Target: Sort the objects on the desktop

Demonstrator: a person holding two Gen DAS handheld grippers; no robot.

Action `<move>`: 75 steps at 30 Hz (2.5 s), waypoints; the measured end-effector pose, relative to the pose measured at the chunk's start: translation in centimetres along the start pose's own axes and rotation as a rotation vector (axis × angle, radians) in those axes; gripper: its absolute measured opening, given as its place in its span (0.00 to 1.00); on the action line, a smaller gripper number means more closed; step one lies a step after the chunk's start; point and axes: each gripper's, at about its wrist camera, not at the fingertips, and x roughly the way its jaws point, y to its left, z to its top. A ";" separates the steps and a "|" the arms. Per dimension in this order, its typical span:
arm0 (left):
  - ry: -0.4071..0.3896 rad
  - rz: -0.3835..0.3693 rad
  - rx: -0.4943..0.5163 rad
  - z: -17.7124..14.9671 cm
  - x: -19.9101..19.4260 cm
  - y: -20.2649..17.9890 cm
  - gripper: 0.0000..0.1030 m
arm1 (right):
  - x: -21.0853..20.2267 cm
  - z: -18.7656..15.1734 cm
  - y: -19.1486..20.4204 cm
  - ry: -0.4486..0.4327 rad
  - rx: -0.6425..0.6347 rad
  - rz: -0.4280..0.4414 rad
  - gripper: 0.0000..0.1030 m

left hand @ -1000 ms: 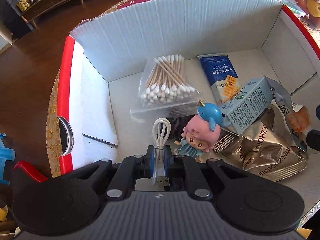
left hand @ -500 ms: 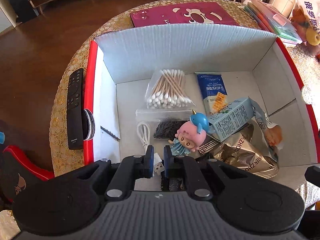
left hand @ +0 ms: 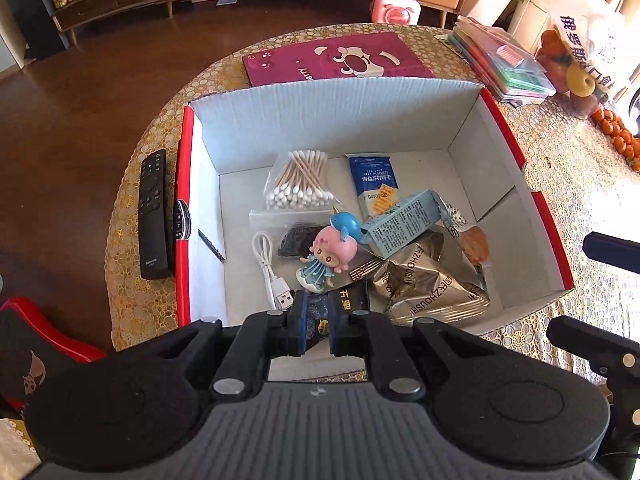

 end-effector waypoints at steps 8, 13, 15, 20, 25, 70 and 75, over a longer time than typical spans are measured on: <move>-0.045 -0.034 -0.015 -1.4 -2.5 -0.7 0.23 | -1.1 -0.3 0.1 -0.011 0.013 0.002 0.69; -0.091 -0.015 -0.005 -2.5 -4.0 -1.3 0.52 | -2.0 -0.8 -0.1 -0.025 0.030 0.006 0.72; -0.114 -0.018 -0.006 -3.0 -4.6 -1.5 0.74 | -2.4 -1.0 -0.2 -0.035 0.037 0.009 0.76; -0.142 -0.001 -0.007 -4.1 -5.6 -2.0 0.76 | -3.3 -1.7 0.0 -0.056 0.038 0.006 0.81; -0.166 0.019 0.006 -5.2 -6.2 -2.6 0.82 | -4.1 -2.2 0.3 -0.081 0.025 0.014 0.93; -0.269 0.053 0.050 -10.8 -7.4 -6.0 0.82 | -5.1 -6.7 -0.3 -0.062 0.168 0.002 1.00; -0.261 0.044 0.062 -10.8 -7.2 -6.5 0.82 | -5.2 -7.1 -0.9 -0.062 0.184 -0.005 1.00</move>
